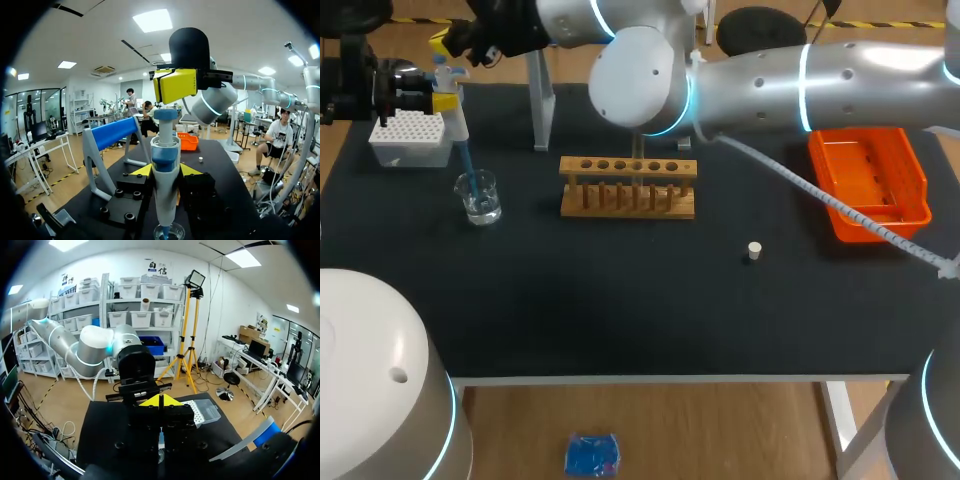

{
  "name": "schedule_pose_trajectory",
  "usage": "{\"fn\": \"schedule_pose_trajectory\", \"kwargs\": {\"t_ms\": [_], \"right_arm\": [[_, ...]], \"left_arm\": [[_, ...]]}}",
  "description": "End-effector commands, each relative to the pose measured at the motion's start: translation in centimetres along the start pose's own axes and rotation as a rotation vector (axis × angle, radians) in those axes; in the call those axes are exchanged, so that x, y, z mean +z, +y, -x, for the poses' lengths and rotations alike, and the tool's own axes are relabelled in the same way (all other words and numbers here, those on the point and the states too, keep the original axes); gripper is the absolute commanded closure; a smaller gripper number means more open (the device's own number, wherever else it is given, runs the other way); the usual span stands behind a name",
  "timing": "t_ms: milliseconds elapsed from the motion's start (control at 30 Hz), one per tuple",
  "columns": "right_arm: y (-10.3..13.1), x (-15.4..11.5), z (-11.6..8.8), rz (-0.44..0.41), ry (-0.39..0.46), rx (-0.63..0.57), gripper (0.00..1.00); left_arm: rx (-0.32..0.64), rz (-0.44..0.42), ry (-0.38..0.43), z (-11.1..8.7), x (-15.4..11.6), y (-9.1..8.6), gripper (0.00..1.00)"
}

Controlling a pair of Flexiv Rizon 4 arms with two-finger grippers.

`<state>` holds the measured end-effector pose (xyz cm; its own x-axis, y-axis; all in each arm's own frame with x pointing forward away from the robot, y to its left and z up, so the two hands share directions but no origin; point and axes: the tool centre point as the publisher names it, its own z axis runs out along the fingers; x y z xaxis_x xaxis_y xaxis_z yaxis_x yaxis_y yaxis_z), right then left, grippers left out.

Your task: Invert the test tube, pick up the pipette, mount the tip to pipette, aspirate from beaker and dispense into the tube, eject the tip, return the pipette, and cap with the stopper.

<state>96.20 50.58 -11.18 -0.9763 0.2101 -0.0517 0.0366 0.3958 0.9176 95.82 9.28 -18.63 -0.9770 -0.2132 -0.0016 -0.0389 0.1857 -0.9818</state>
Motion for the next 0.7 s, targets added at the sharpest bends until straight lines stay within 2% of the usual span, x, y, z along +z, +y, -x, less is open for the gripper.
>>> {"fn": "schedule_pose_trajectory", "kwargs": {"t_ms": [33, 700], "right_arm": [[0.0, 0.7, 0.3, -0.007, -0.001, -0.002, 1.00], [-1.2, 1.2, 0.2, -0.031, -0.003, 0.000, 1.00]], "left_arm": [[-0.001, 0.003, -0.004, -0.1, 0.1, -0.1, 1.00], [-0.001, 0.003, -0.004, -0.1, 0.1, -0.1, 1.00]]}}
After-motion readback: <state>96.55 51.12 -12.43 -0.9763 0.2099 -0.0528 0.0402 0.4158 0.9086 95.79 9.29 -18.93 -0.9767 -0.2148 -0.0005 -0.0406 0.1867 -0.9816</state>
